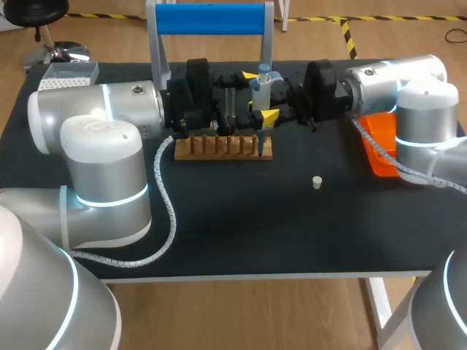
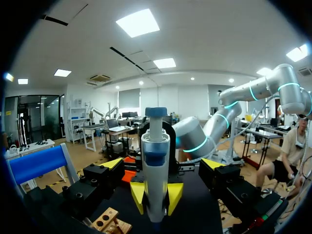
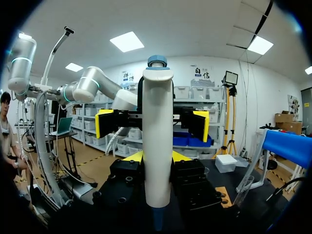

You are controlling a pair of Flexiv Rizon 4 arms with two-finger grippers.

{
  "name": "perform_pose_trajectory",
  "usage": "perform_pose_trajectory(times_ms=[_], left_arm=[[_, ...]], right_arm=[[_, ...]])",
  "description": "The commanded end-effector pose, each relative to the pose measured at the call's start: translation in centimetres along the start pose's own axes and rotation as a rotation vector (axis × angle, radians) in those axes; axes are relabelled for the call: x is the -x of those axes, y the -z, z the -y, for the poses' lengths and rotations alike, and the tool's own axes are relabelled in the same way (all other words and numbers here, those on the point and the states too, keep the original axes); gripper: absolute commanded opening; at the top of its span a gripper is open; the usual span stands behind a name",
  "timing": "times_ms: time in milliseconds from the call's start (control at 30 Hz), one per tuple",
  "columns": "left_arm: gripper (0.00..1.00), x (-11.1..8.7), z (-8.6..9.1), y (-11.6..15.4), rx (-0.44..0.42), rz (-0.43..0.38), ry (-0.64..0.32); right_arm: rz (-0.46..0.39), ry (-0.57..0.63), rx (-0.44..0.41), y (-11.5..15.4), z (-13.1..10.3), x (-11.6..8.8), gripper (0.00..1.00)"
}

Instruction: Invert the test tube, pick up the pipette, mount the tip to pipette, aspirate from beaker and dispense into the tube, eject the tip, return the pipette, and cap with the stopper.

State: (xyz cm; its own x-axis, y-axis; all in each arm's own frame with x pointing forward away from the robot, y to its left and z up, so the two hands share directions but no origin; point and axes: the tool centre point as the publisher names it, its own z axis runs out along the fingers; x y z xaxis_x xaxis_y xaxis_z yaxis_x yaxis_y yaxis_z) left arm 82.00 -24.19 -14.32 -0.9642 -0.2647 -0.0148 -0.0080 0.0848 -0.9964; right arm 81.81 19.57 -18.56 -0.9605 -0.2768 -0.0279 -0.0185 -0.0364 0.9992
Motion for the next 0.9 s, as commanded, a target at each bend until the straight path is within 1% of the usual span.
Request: perform_pose_trajectory(times_ms=[33,100,133,667,700,733,767,900], left_arm=[[0.45,-0.1,-0.1,-0.1,-0.002,0.003,-0.001],[0.05,-0.1,-0.1,-0.1,-0.002,0.003,-0.001],[0.0,-0.1,-0.1,-0.1,-0.002,0.003,-0.001],[0.0,-0.1,-0.1,-0.1,-0.002,0.003,-0.001],[0.0,-0.1,-0.1,-0.1,-0.002,0.003,-0.001],[0.0,-0.1,-0.1,-0.1,-0.002,0.003,-0.001],[0.0,-0.1,-0.1,-0.1,-0.002,0.003,-0.001],[0.0,-0.1,-0.1,-0.1,-0.002,0.003,-0.001]], right_arm=[[-0.001,0.001,0.001,-0.2,0.1,0.1,0.0],[0.0,0.002,0.001,-0.2,0.1,0.1,0.0],[0.001,0.002,0.001,-0.2,0.1,0.1,0.0],[0.014,0.009,0.012,0.0,0.1,0.2,0.0],[0.014,0.008,0.013,0.0,0.1,0.2,0.16],[0.015,0.008,0.013,0.1,0.1,0.2,0.45],[0.016,0.007,0.013,0.1,0.1,0.2,1.0],[0.018,0.009,0.018,1.0,0.0,0.1,1.0]])
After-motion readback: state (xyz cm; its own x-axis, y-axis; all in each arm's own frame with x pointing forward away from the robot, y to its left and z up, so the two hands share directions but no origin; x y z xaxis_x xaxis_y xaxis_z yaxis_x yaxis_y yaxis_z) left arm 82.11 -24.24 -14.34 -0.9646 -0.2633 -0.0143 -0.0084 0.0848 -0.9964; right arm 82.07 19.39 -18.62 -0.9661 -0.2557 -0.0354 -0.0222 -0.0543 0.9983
